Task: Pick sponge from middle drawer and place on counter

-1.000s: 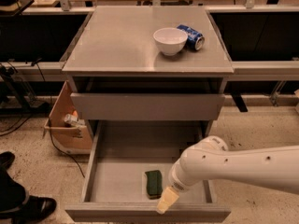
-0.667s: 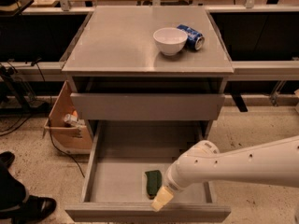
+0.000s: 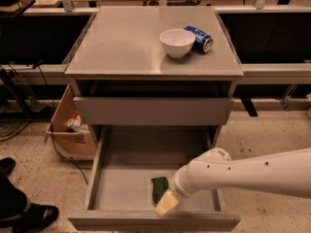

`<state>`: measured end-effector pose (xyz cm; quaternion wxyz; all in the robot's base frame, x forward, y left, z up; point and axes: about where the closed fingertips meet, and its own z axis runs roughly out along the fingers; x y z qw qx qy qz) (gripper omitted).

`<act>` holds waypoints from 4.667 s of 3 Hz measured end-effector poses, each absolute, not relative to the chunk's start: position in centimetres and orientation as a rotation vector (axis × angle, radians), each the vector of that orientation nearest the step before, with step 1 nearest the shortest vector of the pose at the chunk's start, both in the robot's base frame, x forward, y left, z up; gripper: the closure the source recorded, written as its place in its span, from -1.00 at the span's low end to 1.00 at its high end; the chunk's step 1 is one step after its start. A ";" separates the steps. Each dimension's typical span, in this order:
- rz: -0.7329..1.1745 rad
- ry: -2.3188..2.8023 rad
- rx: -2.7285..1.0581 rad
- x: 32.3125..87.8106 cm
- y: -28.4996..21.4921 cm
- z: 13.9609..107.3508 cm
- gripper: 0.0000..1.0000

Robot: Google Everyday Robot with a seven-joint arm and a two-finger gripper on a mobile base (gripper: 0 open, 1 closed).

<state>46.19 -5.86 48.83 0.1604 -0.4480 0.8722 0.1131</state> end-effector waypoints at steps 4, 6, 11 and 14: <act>0.402 2.551 -0.861 53.0 -2.8 43.7 -1.00; 0.258 2.652 -0.553 56.0 -3.0 37.2 -1.00; 0.150 2.609 -0.566 57.2 0.8 37.6 1.00; 0.445 2.389 -0.713 60.3 4.8 50.1 1.00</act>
Offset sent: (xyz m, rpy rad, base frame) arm 0.0770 0.0502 -0.0222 0.2596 0.0544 -0.1966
